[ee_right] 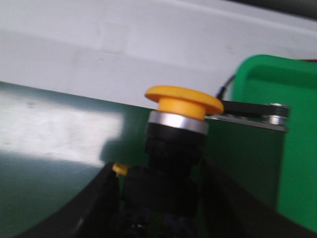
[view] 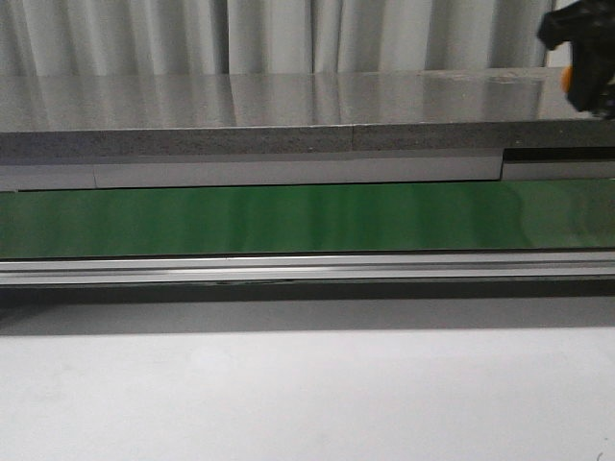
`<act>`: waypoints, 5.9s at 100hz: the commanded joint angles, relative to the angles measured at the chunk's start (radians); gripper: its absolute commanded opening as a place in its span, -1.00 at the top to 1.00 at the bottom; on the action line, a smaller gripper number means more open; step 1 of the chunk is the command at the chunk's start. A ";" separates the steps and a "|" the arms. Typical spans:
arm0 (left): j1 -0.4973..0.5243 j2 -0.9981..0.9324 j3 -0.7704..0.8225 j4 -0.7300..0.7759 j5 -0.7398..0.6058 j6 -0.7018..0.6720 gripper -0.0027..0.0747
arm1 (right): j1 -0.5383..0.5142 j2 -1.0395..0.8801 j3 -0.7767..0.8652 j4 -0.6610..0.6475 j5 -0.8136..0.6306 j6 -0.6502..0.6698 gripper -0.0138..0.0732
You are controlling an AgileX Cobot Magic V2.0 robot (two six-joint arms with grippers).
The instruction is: Move button from left to right
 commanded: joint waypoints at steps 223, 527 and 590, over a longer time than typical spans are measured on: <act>-0.007 0.006 -0.030 -0.014 -0.069 0.000 0.98 | -0.367 0.012 -0.032 0.250 -0.211 -0.186 -0.32; -0.007 0.006 -0.030 -0.014 -0.069 0.000 0.98 | 0.035 -1.470 1.238 0.096 -0.772 0.077 0.84; -0.007 0.006 -0.030 -0.014 -0.069 0.000 0.98 | 0.035 -1.650 1.336 0.096 -0.740 0.077 0.84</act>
